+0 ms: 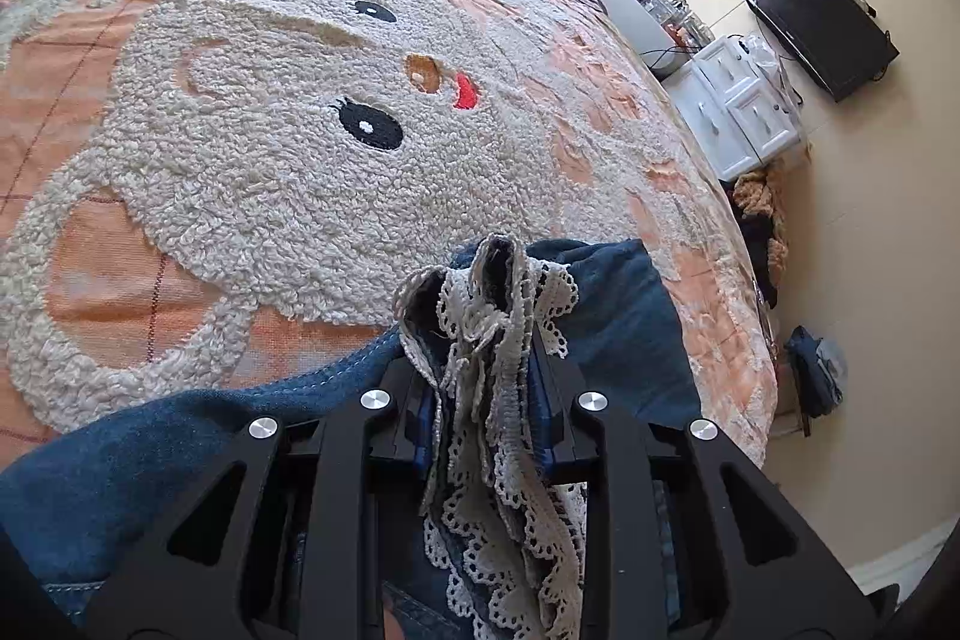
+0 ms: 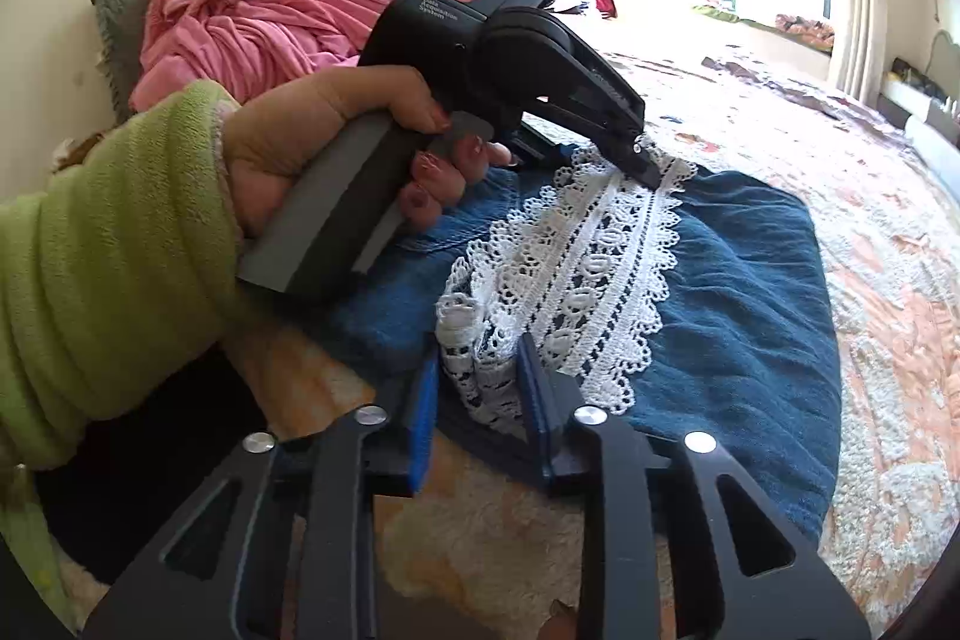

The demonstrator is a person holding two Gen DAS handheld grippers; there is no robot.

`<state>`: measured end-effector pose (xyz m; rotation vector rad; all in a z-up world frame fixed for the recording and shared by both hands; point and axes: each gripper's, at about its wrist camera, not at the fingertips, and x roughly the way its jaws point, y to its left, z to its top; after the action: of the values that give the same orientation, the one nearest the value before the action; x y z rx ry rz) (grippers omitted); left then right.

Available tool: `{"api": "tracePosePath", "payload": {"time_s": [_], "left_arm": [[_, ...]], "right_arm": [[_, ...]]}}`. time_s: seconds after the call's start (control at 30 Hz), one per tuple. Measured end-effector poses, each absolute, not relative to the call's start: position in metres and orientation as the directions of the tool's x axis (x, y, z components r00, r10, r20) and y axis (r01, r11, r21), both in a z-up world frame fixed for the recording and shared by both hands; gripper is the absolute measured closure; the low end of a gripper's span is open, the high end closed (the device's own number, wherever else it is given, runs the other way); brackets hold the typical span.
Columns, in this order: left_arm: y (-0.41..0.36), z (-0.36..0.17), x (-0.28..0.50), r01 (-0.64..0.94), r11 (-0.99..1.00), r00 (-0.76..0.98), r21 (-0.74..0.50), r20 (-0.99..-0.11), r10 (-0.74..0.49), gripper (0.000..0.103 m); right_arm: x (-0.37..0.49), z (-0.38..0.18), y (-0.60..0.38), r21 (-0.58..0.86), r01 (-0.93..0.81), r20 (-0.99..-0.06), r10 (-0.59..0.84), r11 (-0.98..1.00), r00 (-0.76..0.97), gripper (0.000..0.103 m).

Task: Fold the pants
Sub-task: 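Lift the lace-trimmed leg with both tools and fold it onto the other leg, then open both tools and release the folded leg, then move the right tool to the elastic waistband and grasp it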

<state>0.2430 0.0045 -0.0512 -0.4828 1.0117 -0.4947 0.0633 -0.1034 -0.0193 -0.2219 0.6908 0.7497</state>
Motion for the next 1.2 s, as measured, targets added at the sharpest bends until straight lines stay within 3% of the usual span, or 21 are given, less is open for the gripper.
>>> {"api": "tracePosePath", "payload": {"time_s": [0.03,0.13,0.27,0.3,0.6,0.7,0.8,0.97,1.2], "left_arm": [[0.005,-0.051,0.243,0.166,0.790,0.442,-0.591,-0.671,-0.595,0.083],[0.007,-0.047,0.241,0.175,0.796,0.447,-0.580,-0.673,-0.589,0.076],[0.011,-0.035,0.234,0.190,0.802,0.467,-0.566,-0.666,-0.581,0.055],[0.013,-0.032,0.231,0.192,0.805,0.476,-0.561,-0.664,-0.576,0.053],[0.010,0.011,0.178,0.263,0.854,0.578,-0.449,-0.634,-0.513,0.053],[-0.013,0.011,0.156,0.313,0.868,0.572,-0.384,-0.654,-0.496,0.053],[-0.039,0.004,0.140,0.374,0.875,0.548,-0.308,-0.687,-0.476,0.053],[-0.062,-0.035,0.123,0.362,0.917,0.507,-0.167,-0.790,-0.344,0.053],[-0.054,-0.044,0.104,0.339,0.931,0.558,-0.132,-0.769,-0.312,0.053]], "right_arm": [[0.063,-0.018,-0.107,0.077,-0.696,-0.643,0.569,0.714,0.512,0.065],[0.062,-0.008,-0.122,0.149,-0.701,-0.622,0.617,0.698,0.483,0.060],[0.061,0.008,-0.159,0.205,-0.644,-0.581,0.621,0.737,0.526,0.049],[0.062,0.010,-0.169,0.210,-0.621,-0.577,0.609,0.755,0.544,0.049],[0.092,-0.001,-0.238,0.285,-0.357,-0.634,0.454,0.890,0.626,0.049],[0.095,-0.007,-0.236,0.270,-0.349,-0.659,0.437,0.897,0.612,0.049],[0.095,-0.018,-0.222,0.169,-0.360,-0.718,0.365,0.917,0.593,0.049],[0.087,-0.029,-0.212,0.035,-0.400,-0.738,0.294,0.916,0.608,0.050],[0.088,-0.032,-0.215,0.036,-0.408,-0.733,0.302,0.912,0.609,0.048]]}}
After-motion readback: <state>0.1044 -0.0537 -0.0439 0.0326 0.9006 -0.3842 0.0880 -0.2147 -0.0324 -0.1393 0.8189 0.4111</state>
